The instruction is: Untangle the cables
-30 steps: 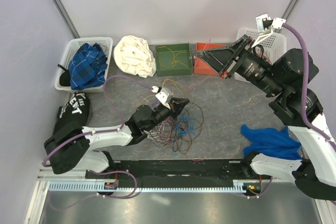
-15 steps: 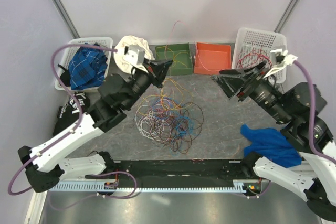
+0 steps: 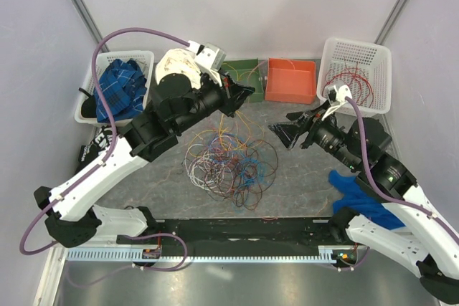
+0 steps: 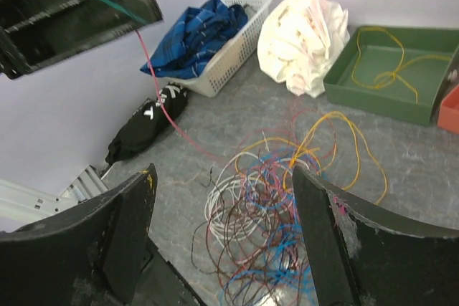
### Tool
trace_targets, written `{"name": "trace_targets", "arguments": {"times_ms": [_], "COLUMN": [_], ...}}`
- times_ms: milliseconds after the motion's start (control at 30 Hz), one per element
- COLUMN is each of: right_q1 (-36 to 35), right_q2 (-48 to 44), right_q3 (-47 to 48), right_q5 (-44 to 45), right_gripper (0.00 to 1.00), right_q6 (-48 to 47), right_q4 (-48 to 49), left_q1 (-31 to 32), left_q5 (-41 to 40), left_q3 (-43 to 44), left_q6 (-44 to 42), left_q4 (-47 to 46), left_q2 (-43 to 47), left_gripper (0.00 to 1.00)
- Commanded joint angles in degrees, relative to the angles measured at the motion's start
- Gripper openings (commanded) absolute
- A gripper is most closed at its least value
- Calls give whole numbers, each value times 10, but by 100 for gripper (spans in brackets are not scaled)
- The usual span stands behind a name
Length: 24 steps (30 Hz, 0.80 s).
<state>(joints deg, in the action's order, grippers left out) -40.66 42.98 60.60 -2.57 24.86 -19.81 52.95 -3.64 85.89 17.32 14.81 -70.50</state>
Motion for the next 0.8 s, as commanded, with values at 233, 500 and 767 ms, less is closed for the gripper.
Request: {"name": "trace_targets", "arguments": {"times_ms": [233,500,767], "right_q1": [0,1,1], "right_q2": [32,28,19], "right_q3": [-43,-84,-123], "right_q5": [-14,22,-18], "right_gripper": [88,89,89], "right_q6": [-22,-36,-12], "right_q4": [159,154,194], "left_q1": [0,0,0], "left_q5": [77,79,82], "left_q3": [65,83,104], "left_q6": [63,60,61], "left_q4": [16,17,16], "left_q2": [-24,-32,-49], "left_gripper": [2,2,2]}}
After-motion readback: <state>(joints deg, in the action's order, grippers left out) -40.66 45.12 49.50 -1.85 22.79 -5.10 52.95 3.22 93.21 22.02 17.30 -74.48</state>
